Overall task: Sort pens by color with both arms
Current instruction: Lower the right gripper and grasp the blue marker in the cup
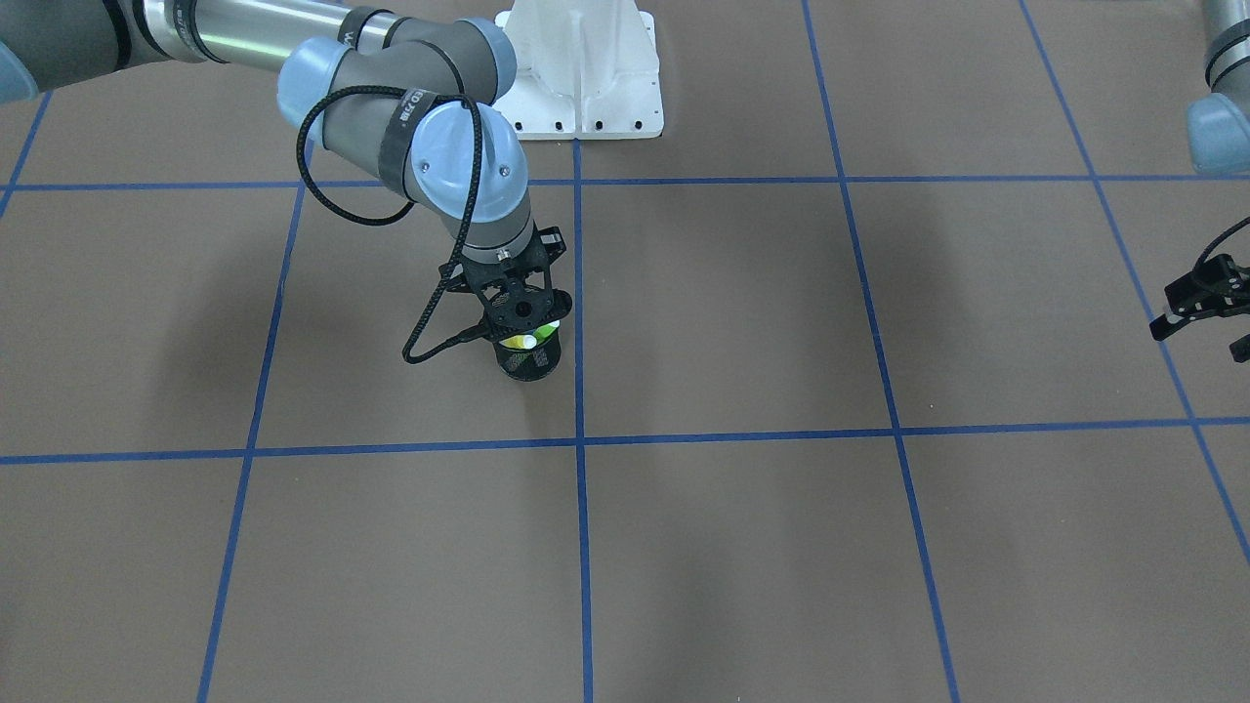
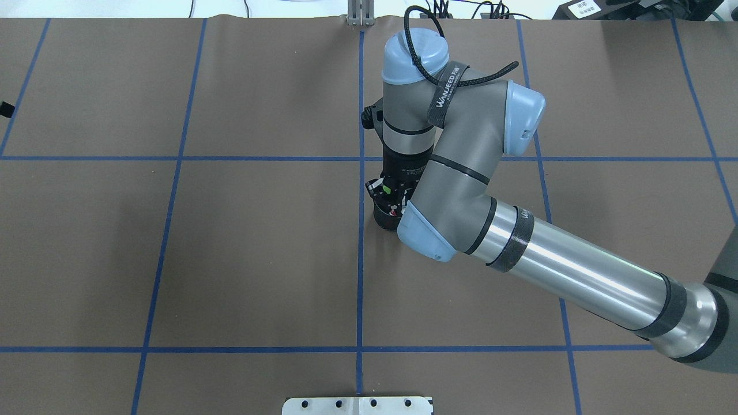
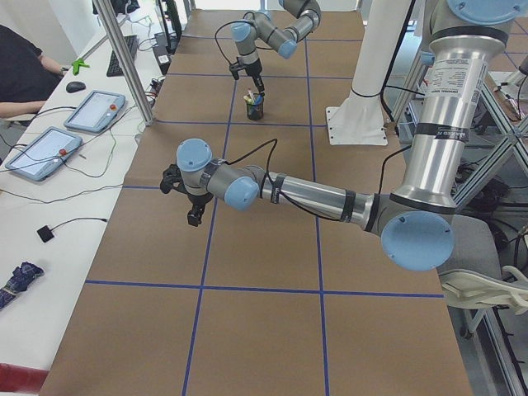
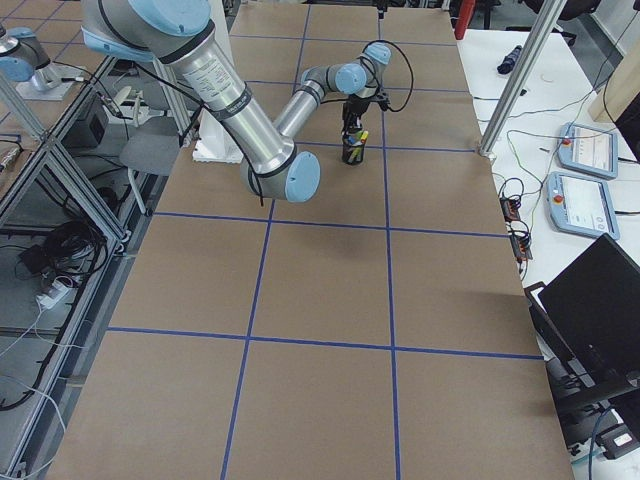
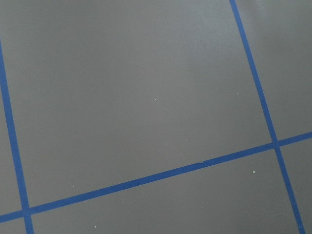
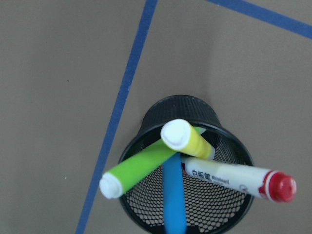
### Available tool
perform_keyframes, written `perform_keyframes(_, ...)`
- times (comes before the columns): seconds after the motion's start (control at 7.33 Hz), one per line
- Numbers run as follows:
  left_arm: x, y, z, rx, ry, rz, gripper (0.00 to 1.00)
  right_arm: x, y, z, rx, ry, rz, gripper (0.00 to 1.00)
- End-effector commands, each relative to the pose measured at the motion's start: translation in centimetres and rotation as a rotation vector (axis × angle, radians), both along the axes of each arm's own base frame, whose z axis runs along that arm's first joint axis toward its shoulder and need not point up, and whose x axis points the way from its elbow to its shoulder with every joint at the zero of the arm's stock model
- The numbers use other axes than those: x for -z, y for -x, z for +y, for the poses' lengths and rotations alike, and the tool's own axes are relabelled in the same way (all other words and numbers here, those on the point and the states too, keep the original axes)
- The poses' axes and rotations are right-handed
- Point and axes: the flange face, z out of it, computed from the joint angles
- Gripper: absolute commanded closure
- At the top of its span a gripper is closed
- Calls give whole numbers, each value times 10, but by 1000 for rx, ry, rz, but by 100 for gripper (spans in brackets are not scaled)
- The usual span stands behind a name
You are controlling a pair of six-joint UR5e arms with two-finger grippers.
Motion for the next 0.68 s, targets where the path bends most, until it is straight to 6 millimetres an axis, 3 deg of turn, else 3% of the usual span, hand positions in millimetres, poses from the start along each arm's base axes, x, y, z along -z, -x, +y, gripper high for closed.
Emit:
perform_keyframes(0.0,0,0,-1,0,0,0,0,20,-26,8,-1,4,-46,100)
perform_keyframes(0.27,-1,0,0,0,3,-1,0,53,-75,47,-2,15,-35,100)
perform_keyframes(0.55,-4,0,-1,0,4,-1,0,77,-108,73,-3,-15,-65,100)
